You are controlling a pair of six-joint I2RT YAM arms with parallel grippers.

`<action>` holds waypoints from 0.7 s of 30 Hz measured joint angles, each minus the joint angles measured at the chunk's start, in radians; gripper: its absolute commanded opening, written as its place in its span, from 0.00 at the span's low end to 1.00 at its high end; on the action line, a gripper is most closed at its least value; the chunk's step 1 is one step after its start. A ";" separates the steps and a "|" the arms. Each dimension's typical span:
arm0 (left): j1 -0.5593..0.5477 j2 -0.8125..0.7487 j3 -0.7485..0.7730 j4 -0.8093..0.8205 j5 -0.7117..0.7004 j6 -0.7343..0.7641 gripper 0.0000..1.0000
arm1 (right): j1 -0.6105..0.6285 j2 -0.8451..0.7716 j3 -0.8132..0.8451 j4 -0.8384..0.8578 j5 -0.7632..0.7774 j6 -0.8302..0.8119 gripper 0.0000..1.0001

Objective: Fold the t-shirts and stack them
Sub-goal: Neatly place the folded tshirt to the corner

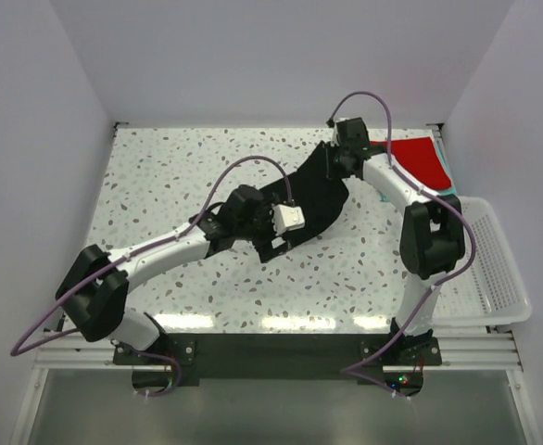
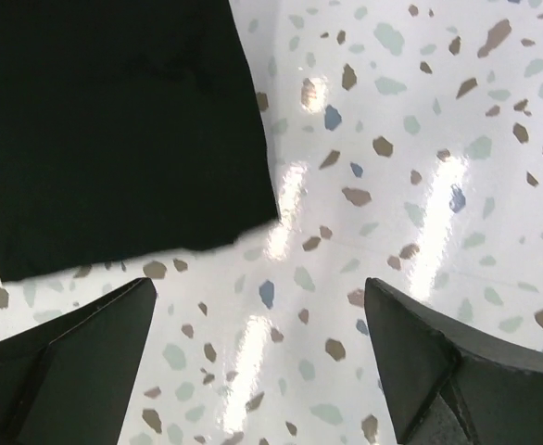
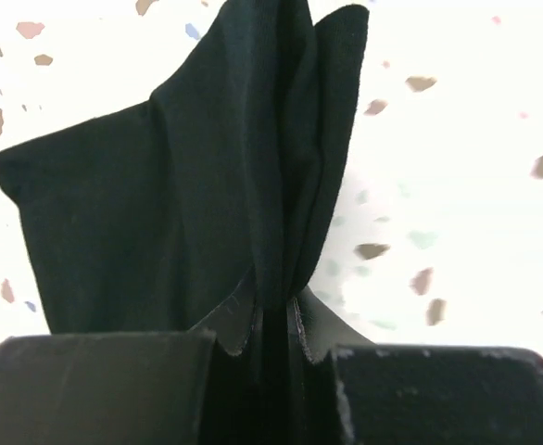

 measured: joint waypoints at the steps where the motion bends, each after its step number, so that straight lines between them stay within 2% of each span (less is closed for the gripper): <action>1: 0.002 -0.026 -0.017 -0.014 0.000 -0.001 1.00 | -0.008 0.000 0.025 -0.022 0.001 -0.036 0.00; 10: 0.006 -0.126 -0.121 -0.115 -0.002 -0.003 1.00 | -0.090 0.006 0.234 -0.129 0.077 -0.250 0.00; 21: 0.006 -0.150 -0.137 -0.161 -0.010 0.021 1.00 | -0.107 0.037 0.406 -0.200 0.156 -0.362 0.00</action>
